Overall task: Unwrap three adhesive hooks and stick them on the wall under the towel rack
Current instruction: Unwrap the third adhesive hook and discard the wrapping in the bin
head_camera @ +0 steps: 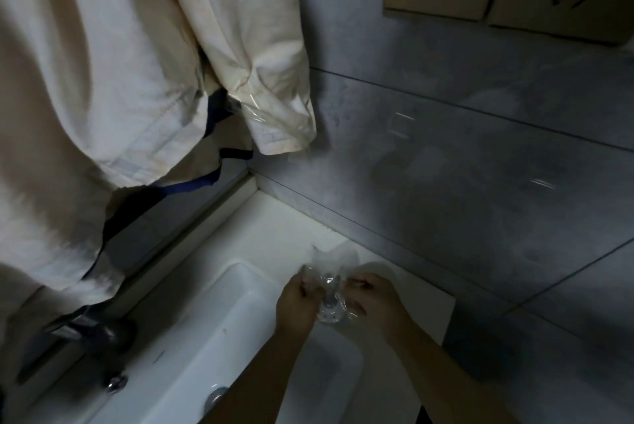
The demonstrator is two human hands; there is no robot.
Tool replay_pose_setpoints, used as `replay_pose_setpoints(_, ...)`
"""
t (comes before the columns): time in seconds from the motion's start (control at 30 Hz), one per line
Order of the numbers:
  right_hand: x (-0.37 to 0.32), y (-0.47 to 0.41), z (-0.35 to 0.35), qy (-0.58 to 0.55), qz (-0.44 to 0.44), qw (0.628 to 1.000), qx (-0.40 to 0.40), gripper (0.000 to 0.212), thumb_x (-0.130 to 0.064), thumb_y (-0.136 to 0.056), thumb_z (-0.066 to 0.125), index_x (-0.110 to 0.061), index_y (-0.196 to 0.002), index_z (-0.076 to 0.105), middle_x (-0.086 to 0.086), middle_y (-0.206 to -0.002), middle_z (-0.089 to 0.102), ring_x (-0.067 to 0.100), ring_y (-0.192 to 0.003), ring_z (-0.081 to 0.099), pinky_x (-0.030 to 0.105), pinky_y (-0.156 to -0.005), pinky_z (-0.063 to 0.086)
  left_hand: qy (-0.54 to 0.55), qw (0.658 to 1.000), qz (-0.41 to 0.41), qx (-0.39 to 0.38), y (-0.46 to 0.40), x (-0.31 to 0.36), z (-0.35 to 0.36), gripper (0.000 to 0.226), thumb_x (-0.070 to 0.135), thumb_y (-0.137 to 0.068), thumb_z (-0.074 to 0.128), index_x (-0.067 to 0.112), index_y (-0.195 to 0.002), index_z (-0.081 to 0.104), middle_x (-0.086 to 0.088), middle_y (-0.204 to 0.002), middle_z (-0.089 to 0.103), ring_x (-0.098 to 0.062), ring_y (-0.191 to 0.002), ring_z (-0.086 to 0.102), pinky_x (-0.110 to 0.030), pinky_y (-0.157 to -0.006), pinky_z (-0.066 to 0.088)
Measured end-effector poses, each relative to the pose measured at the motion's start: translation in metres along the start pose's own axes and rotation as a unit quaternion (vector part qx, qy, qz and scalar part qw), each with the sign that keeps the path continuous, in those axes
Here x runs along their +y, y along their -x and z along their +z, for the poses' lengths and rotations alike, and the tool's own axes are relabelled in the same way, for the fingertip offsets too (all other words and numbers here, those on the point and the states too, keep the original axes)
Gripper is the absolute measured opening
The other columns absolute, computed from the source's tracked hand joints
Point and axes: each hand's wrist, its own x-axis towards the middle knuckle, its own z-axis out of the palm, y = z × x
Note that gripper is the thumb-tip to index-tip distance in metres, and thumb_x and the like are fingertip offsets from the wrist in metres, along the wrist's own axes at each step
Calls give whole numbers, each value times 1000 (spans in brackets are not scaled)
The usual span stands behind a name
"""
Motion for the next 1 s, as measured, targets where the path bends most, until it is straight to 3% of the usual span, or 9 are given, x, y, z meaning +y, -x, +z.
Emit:
replay_pose_setpoints(0.07, -5, 15, -10, -8, 7, 1000, -3, 14, -14, -75, 72, -1, -77, 67, -3, -48, 53, 13, -44, 45, 23, -49, 40, 52, 998, 26, -18, 16, 10, 2, 8, 4, -79, 62, 9, -74, 58, -10, -77, 65, -27, -78, 64, -35, -75, 49)
replay_pose_setpoints(0.17, -14, 36, -30, -22, 27, 999, -13, 18, -17, -74, 73, -2, -84, 67, 3, -61, 64, 14, -49, 57, 30, -58, 50, 92, 993, 49, -49, 35, 25, 5, 17, -3, -83, 59, 13, -79, 56, -4, -82, 63, -18, -78, 61, -32, -73, 49)
replay_pose_setpoints(0.33, -27, 65, -68, -35, 7, 999, 2, 36, -30, -75, 75, -15, -105, 62, 6, -99, 70, 19, -81, 69, 31, -68, 55, 141, 979, 89, -121, 67, 50, 8, 12, -3, -83, 64, -4, -93, 57, -6, -86, 64, -11, -76, 61, -15, -65, 49)
replay_pose_setpoints(0.47, -49, 85, -109, -87, -43, 995, 34, 38, -24, -78, 72, -20, -113, 58, 3, -107, 66, 20, -99, 66, 30, -71, 52, 121, 957, 113, -238, 86, 71, 8, 15, -5, -82, 65, -6, -95, 58, -3, -83, 66, -7, -73, 65, -14, -65, 47)
replay_pose_setpoints(0.6, -61, 112, -143, -13, -47, 997, -55, 49, -17, -73, 77, -23, -117, 55, 0, -103, 69, 16, -95, 67, 36, -80, 52, 56, 933, 135, -328, 100, 89, 14, 17, -8, -80, 67, -5, -97, 63, -1, -87, 70, -7, -77, 68, -18, -70, 51)
replay_pose_setpoints(0.67, -57, 127, -153, 8, -41, 996, -84, 52, -11, -70, 80, -22, -116, 57, -1, -90, 69, 12, -82, 69, 35, -76, 55, 43, 927, 140, -345, 106, 97, 19, 16, -9, -79, 67, 0, -93, 66, -1, -86, 71, -8, -75, 68, -18, -70, 51)
replay_pose_setpoints(0.77, -46, 153, -168, -8, -25, 993, -118, 43, -4, -69, 79, -9, -108, 62, 8, -87, 68, 22, -78, 69, 39, -68, 59, 41, 920, 130, -367, 118, 109, 30, 17, -10, -77, 68, -2, -92, 68, -1, -79, 73, -8, -70, 69, -16, -65, 51)
replay_pose_setpoints(0.93, -29, 182, -179, -65, -54, 996, -21, 24, 10, -66, 75, -5, -81, 63, 5, -71, 69, 21, -65, 66, 34, -53, 58, 20, 929, 134, -343, 136, 119, 52, 23, 0, -76, 75, 4, -98, 71, -3, -97, 72, -9, -89, 67, -17, -77, 51)
replay_pose_setpoints(1.0, -25, 193, -187, -108, -63, 992, 29, 21, 14, -70, 70, -4, -79, 62, 9, -70, 64, 20, -60, 64, 35, -52, 59, 73, 937, 108, -325, 146, 121, 64, 23, 2, -79, 72, 10, -101, 70, -4, -103, 72, -10, -88, 67, -16, -72, 52)
